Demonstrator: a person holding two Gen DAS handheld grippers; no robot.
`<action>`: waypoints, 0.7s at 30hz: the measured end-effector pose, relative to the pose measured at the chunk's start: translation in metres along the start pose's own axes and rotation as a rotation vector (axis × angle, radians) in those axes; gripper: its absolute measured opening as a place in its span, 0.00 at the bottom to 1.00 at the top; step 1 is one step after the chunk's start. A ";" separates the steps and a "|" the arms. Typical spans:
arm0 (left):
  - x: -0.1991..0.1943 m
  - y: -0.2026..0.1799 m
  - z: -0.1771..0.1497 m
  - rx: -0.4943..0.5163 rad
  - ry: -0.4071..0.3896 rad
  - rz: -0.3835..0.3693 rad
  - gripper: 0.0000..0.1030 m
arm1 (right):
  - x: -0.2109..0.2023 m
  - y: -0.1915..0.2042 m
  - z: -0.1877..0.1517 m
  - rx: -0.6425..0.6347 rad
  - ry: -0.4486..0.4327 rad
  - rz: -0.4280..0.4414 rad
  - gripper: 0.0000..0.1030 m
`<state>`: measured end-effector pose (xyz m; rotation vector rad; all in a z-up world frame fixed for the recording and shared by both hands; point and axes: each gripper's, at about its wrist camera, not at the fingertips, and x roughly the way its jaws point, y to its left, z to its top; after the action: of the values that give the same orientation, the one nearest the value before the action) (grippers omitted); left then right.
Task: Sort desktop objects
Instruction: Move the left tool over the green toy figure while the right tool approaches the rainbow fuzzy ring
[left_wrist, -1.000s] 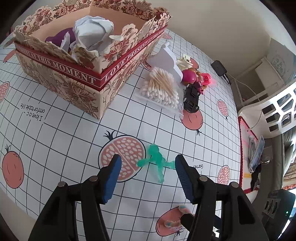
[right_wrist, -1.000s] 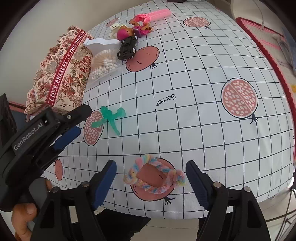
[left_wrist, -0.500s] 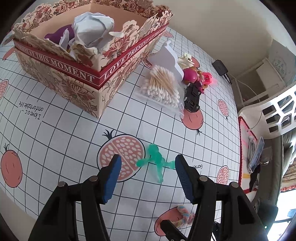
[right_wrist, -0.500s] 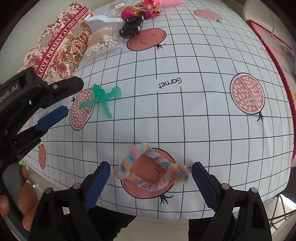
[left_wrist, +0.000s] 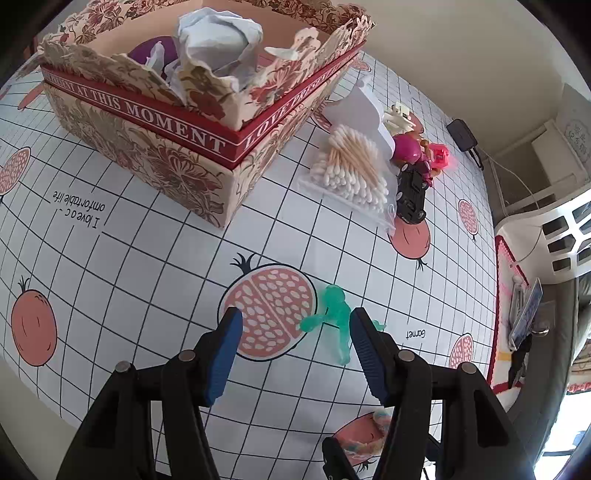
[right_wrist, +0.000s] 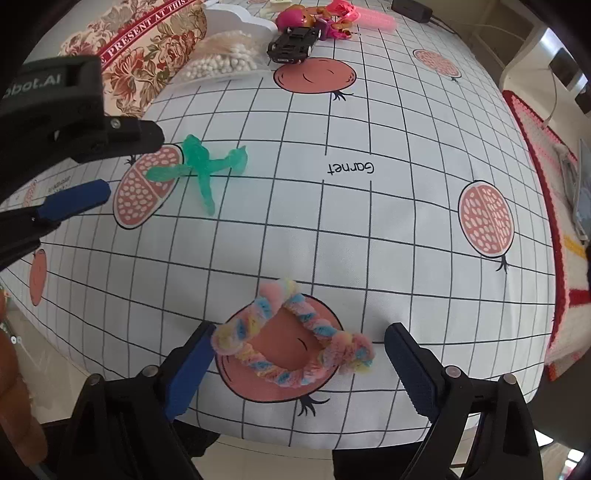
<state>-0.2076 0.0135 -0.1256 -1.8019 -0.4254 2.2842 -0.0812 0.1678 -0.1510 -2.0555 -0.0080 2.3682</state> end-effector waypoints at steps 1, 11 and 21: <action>0.000 0.001 0.000 -0.003 0.000 0.000 0.60 | -0.001 0.000 -0.001 0.003 -0.002 -0.001 0.88; 0.004 0.000 0.000 0.006 0.017 0.009 0.60 | -0.008 -0.002 -0.001 0.051 -0.035 -0.008 0.68; 0.012 -0.010 -0.005 0.056 0.061 0.035 0.60 | -0.012 -0.042 0.051 0.097 -0.066 -0.016 0.49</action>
<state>-0.2057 0.0273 -0.1341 -1.8600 -0.3184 2.2342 -0.1297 0.2096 -0.1313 -1.9274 0.0881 2.3758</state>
